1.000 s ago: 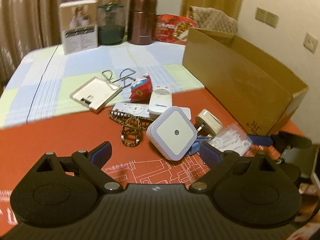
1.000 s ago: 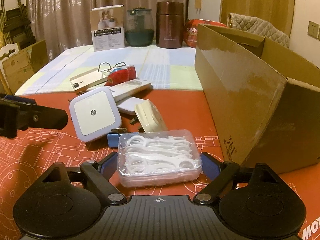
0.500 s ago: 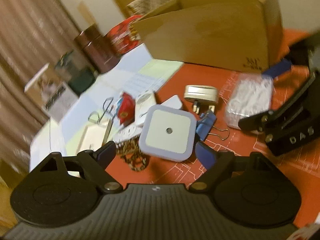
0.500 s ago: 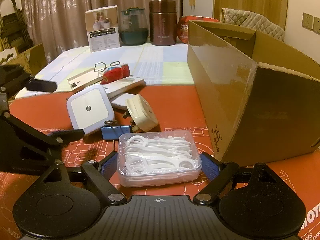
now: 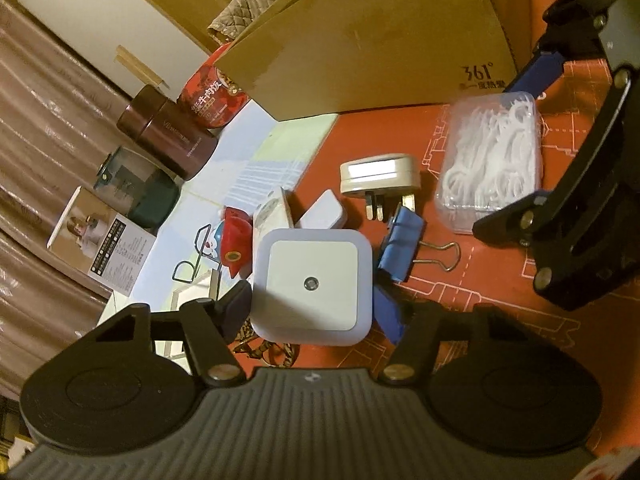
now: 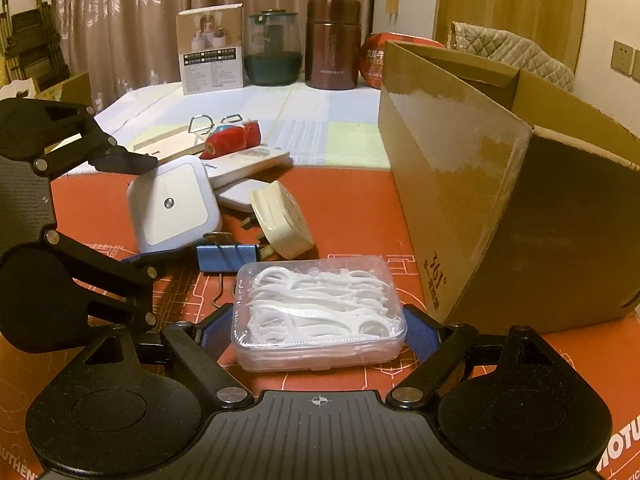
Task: Organize rigid objects
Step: 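Grasp the floss box with the right tool while the left tool grasps the night light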
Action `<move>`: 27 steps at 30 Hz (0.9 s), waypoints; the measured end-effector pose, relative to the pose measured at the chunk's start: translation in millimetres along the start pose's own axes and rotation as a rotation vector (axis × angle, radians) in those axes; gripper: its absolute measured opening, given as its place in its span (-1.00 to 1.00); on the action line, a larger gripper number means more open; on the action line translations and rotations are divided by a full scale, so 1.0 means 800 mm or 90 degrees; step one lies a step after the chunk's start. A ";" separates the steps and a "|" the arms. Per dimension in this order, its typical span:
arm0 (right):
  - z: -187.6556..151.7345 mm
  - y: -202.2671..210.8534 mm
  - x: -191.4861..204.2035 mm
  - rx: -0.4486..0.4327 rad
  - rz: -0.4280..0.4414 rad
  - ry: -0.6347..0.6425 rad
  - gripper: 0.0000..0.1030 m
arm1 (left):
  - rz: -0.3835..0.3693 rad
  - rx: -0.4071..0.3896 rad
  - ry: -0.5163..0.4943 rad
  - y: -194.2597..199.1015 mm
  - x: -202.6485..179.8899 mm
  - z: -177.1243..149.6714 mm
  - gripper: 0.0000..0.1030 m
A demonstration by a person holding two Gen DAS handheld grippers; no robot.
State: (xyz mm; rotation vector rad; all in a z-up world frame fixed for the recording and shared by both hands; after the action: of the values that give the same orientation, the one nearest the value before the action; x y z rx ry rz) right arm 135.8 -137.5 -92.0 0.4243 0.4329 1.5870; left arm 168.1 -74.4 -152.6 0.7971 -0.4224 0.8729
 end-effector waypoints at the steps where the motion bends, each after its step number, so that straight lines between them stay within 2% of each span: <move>1: 0.000 -0.001 0.000 0.000 0.000 0.000 0.63 | 0.002 0.002 0.009 0.001 0.002 0.001 0.20; 4: -0.001 -0.002 -0.002 0.002 0.002 -0.003 0.62 | 0.014 0.011 0.067 0.006 0.014 0.004 0.19; 10: 0.002 0.007 -0.006 0.000 0.000 -0.013 0.60 | 0.009 0.038 0.323 0.021 0.057 -0.002 0.18; 14: 0.007 0.018 -0.003 -0.005 0.009 -0.008 0.60 | 0.013 0.054 0.435 0.035 0.074 -0.010 0.18; 21: 0.021 0.044 0.004 -0.011 0.020 0.012 0.60 | 0.049 0.062 0.519 0.077 0.088 -0.012 0.18; 27: 0.059 0.086 0.010 -0.066 0.041 0.032 0.60 | 0.085 0.022 0.547 0.123 0.117 0.026 0.18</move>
State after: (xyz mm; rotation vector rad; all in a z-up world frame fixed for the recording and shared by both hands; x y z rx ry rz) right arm 101.2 -132.2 -15.8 0.3212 0.3765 1.6772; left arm 143.1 -4.0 -37.6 0.3636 0.3031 1.2547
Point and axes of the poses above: each gripper's, at about its wrist camera, not at the fingertips, and y roughly against the way its jaws point, x to its left, z to its top, the point moved 3 cm from there along -y, roughly the way its jaws point, and after that the axes turned 15 degrees about -x, right-handed, at the moved point
